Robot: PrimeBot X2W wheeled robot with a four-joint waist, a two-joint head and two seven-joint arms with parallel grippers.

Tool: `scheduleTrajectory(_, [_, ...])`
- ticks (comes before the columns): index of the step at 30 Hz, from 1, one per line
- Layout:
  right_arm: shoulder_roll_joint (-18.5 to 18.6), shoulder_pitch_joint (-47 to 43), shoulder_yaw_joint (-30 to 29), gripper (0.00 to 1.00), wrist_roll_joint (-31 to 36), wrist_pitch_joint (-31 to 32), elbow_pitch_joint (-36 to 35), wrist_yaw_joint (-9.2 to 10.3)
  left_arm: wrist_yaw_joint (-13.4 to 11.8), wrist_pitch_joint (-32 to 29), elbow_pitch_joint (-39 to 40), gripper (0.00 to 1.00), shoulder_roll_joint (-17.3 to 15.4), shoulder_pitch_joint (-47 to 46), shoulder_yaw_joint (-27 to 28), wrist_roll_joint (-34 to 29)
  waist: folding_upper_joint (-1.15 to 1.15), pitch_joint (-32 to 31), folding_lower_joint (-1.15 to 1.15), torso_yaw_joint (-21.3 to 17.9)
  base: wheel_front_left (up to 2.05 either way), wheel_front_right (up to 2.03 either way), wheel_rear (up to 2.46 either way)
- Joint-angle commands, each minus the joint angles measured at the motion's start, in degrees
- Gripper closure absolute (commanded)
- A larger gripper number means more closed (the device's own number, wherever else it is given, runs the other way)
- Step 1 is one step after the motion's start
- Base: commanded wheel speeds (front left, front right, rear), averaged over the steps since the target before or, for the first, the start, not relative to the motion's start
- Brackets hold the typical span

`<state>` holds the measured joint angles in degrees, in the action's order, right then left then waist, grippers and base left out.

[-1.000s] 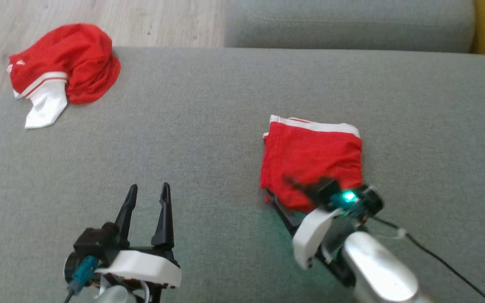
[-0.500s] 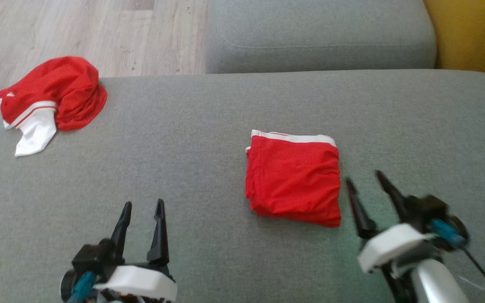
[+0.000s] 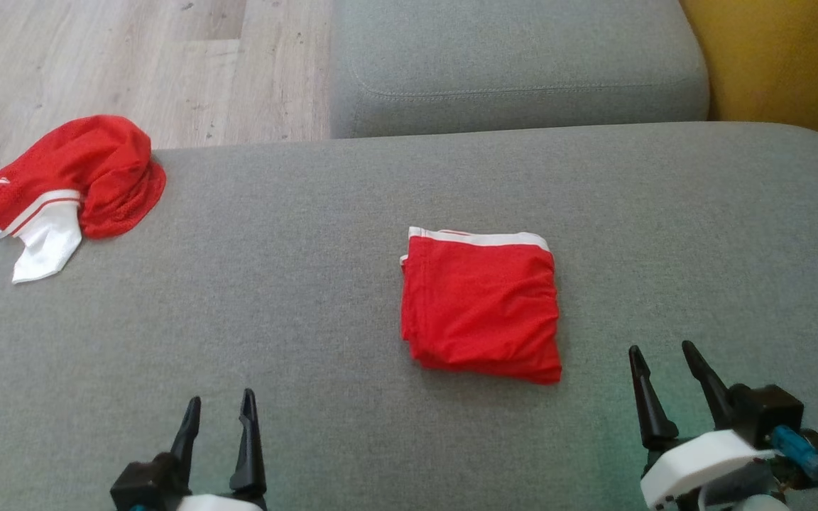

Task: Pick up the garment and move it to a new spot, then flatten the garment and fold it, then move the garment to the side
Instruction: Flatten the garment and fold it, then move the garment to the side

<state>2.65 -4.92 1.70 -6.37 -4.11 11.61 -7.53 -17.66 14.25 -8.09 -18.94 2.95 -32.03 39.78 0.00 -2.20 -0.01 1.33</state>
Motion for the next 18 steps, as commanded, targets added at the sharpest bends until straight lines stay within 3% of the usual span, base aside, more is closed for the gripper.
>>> scheduleTrajectory(1, [0.23,1.76,1.62,0.00,-0.40,-0.44,-2.36,0.04,0.01,0.65,1.09,0.00,-0.10,-2.13,2.46,-0.65,0.00,0.07,0.01,0.05,0.00,0.00,0.00])
scheduleTrajectory(18, [0.23,3.73,2.44,0.00,1.62,0.79,-2.23,0.04,0.75,0.68,-0.33,0.00,0.53,-3.19,2.29,-0.79,0.00,0.67,0.01,0.92,0.00,0.00,0.00])
